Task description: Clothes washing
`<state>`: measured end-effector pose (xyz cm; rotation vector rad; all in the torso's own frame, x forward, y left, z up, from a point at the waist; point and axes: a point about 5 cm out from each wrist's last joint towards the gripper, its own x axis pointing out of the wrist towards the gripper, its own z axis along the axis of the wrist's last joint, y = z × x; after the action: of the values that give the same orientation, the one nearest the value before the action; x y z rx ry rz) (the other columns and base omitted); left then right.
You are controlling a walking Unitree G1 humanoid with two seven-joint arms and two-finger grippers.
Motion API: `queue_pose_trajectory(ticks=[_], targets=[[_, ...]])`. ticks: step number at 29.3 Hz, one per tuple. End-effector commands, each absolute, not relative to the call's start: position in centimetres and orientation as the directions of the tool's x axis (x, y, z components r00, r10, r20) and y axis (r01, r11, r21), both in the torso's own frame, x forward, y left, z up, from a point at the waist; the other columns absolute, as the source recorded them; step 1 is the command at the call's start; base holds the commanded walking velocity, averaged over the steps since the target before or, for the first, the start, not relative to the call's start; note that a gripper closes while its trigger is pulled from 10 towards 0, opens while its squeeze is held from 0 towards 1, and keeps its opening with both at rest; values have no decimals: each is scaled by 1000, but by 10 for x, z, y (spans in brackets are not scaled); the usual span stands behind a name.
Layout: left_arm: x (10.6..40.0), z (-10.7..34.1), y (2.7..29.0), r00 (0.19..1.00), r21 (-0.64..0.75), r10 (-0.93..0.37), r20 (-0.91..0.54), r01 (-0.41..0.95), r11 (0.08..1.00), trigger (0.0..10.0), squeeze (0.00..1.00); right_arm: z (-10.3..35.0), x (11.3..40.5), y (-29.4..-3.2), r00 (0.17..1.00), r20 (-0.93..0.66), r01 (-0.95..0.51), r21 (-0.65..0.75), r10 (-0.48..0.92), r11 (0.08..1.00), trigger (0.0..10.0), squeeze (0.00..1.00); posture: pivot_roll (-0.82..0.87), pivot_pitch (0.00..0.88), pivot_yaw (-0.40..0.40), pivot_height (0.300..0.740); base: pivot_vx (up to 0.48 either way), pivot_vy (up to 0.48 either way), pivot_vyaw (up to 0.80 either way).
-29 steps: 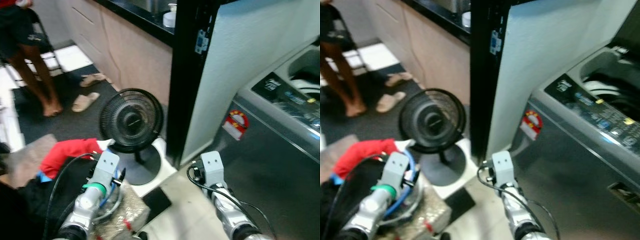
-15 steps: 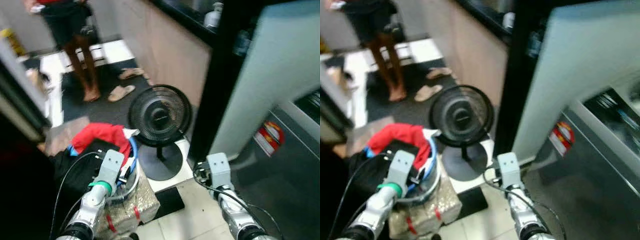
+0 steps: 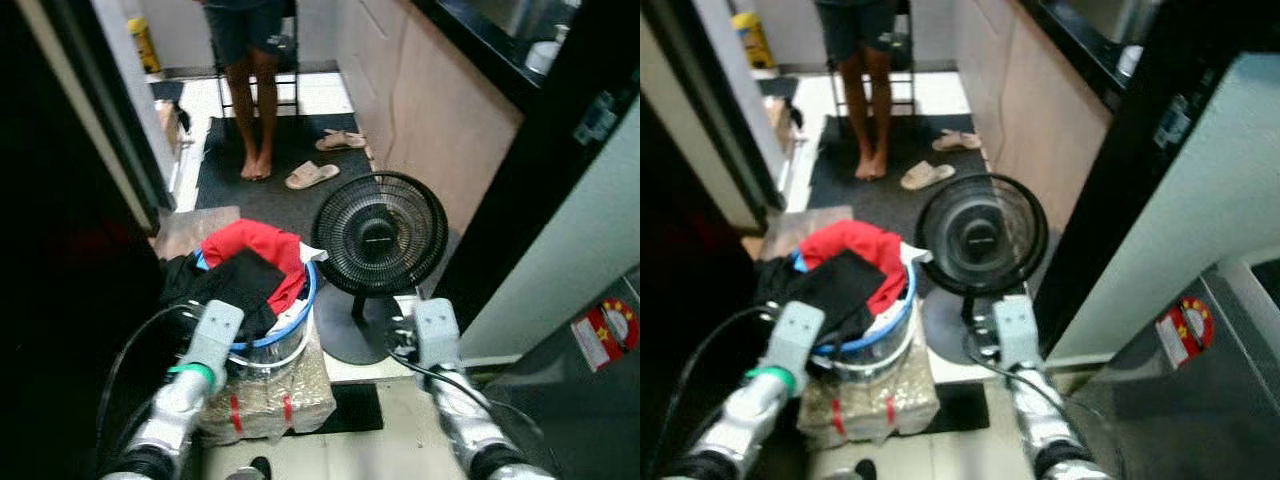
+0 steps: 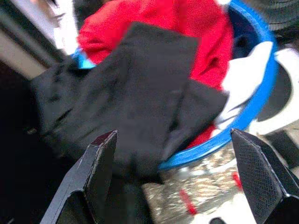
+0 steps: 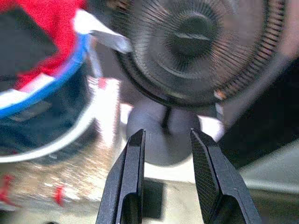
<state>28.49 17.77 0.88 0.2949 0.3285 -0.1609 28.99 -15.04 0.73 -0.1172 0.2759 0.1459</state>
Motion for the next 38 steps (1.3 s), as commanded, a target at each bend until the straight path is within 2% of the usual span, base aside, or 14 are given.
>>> queue_pose_trajectory(ticks=[1,12,31,38], targets=[[278,0,175,920,251,-110,-377,216,943,10000,0,0,283,-153,942,-312,-160,-93,124,983,10000,0,-24,0,39,740,0,0,775],[278,1,176,923,260,-107,-370,213,942,10000,0,3,285,-149,947,-288,-169,-60,145,984,10000,0,-22,0,39,740,0,0,753],[279,1,175,925,270,-111,-364,218,938,10000,0,4,285,-146,945,-282,-186,-45,166,982,10000,0,-25,0,42,740,439,0,0],[278,0,176,923,262,-97,-373,205,943,10000,0,3,285,-146,944,-282,-189,-40,171,981,10000,0,-26,0,42,740,84,0,0]])
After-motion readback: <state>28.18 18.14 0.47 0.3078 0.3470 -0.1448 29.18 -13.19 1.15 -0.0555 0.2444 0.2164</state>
